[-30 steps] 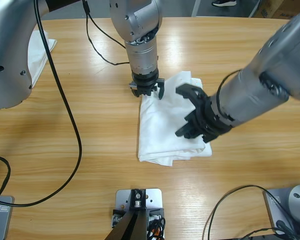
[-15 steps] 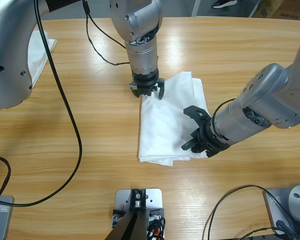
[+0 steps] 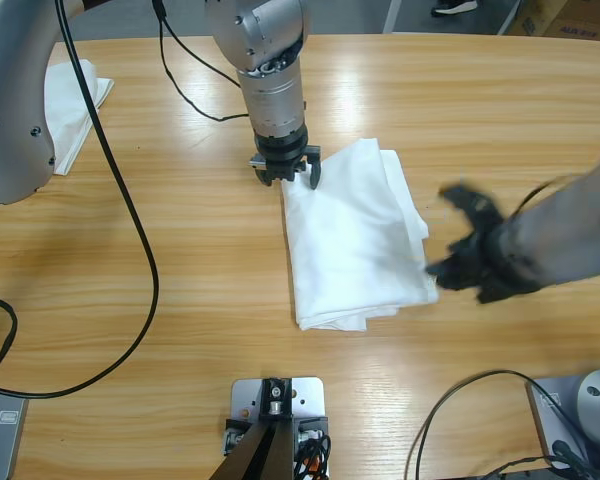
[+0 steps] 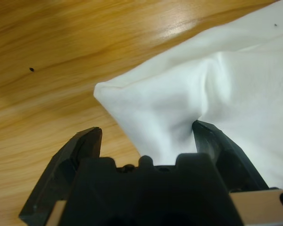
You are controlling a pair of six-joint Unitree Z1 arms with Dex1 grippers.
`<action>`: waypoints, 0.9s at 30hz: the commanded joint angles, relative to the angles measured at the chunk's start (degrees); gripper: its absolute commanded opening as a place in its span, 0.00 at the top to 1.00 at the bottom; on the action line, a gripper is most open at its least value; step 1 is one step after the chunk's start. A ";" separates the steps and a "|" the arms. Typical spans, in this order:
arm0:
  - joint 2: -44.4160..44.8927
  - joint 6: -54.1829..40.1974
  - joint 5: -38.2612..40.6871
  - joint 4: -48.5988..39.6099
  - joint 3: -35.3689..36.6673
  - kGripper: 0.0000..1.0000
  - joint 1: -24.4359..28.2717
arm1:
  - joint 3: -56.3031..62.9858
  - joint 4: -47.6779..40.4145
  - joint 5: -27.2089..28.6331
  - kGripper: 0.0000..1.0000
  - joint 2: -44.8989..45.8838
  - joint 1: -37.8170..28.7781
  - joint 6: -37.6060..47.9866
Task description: Fold clothes
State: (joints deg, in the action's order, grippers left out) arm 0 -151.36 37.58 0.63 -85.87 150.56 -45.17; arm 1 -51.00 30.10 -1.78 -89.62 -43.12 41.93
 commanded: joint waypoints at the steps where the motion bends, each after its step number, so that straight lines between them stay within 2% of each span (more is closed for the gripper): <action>1: 0.64 -0.25 0.16 -9.32 34.01 0.26 0.93 | -24.02 9.33 -0.32 0.03 -6.22 3.41 -11.40; 3: 1.68 -0.32 0.07 -9.32 34.01 0.26 1.32 | -25.69 8.96 -1.83 0.13 -12.78 6.82 -16.32; 4: 2.61 -0.28 0.07 -9.32 33.94 0.26 1.77 | -25.81 8.10 -3.15 0.22 -13.95 8.84 -17.52; 6: 4.75 0.26 -0.39 -9.47 33.48 0.26 2.81 | -26.90 6.59 -5.22 0.58 -16.08 12.50 -20.79; 7: 5.88 0.51 -0.65 -9.49 32.87 0.25 3.25 | -27.85 6.64 -5.83 0.81 -17.07 13.94 -22.25; 8: 7.04 0.56 -0.77 -9.51 32.17 0.25 3.74 | -28.87 6.64 -6.50 0.96 -17.77 15.27 -23.30; 9: 8.31 0.72 -1.00 -9.51 31.02 0.25 4.25 | -29.98 6.67 -6.82 1.00 -18.30 16.31 -24.29; 17: 14.79 0.53 -2.02 -9.49 20.00 0.25 6.59 | -38.08 9.43 -8.77 1.00 -24.75 17.54 -26.71; 21: 14.42 0.39 -1.28 -9.40 18.81 0.25 5.98 | -39.12 9.70 -11.86 1.00 -30.00 17.54 -26.10; 27: 13.03 0.98 -1.13 -9.40 18.88 0.25 4.39 | -35.85 7.57 -14.82 1.00 -33.24 17.54 -25.71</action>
State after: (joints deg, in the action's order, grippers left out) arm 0 -136.77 37.96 -0.56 -85.97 150.56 -39.53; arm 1 -89.55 39.04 -13.43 -116.44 -26.30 15.95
